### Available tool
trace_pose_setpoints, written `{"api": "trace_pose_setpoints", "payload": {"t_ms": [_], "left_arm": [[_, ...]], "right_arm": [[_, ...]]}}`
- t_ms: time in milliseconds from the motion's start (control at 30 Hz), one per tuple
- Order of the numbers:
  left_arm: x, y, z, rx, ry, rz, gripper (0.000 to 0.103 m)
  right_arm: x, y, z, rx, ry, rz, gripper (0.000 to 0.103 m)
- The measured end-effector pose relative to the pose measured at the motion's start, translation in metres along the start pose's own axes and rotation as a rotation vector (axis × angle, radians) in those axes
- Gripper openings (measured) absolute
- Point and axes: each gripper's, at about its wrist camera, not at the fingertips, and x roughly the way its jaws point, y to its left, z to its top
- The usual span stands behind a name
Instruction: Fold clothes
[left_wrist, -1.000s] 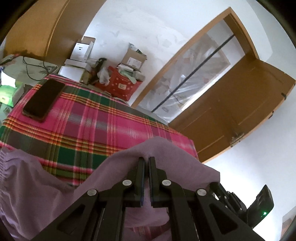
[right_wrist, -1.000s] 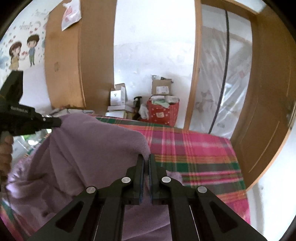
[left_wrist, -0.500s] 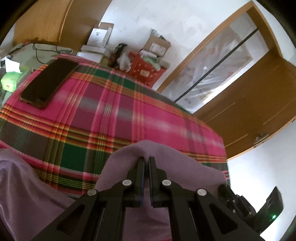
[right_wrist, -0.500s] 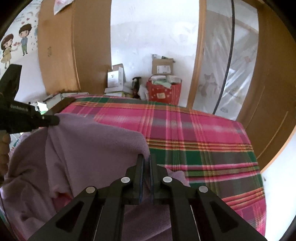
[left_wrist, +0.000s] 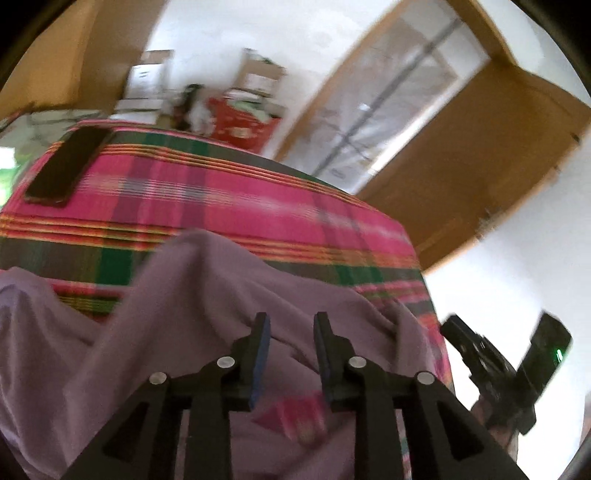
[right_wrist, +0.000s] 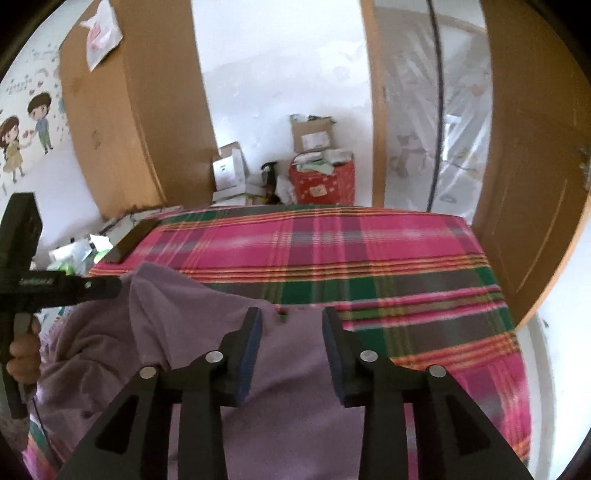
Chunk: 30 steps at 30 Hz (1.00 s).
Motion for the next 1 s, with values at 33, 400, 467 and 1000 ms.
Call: {"api": "trace_pose_setpoints", "payload": {"t_ms": [33,400,467,1000], "left_arm": [[0.003,-0.01,-0.004,0.029,0.021,-0.021,0.029],[0.061,-0.07,-0.035,0.129,0.206,-0.114,0.032],[0.071,-0.07,-0.036,0.118,0.239,-0.124,0.033],[0.077,-0.074,-0.055,0.132,0.317,-0.19,0.018]], "right_arm": [[-0.005,-0.005,-0.003,0.01,-0.004,-0.01,0.038],[-0.008,-0.055,-0.046,0.153,0.081,0.022,0.049],[-0.005,-0.057,-0.053,0.166,0.092,0.052,0.049],[-0.012,-0.035,-0.061,0.131,0.045,0.125,0.01]]}}
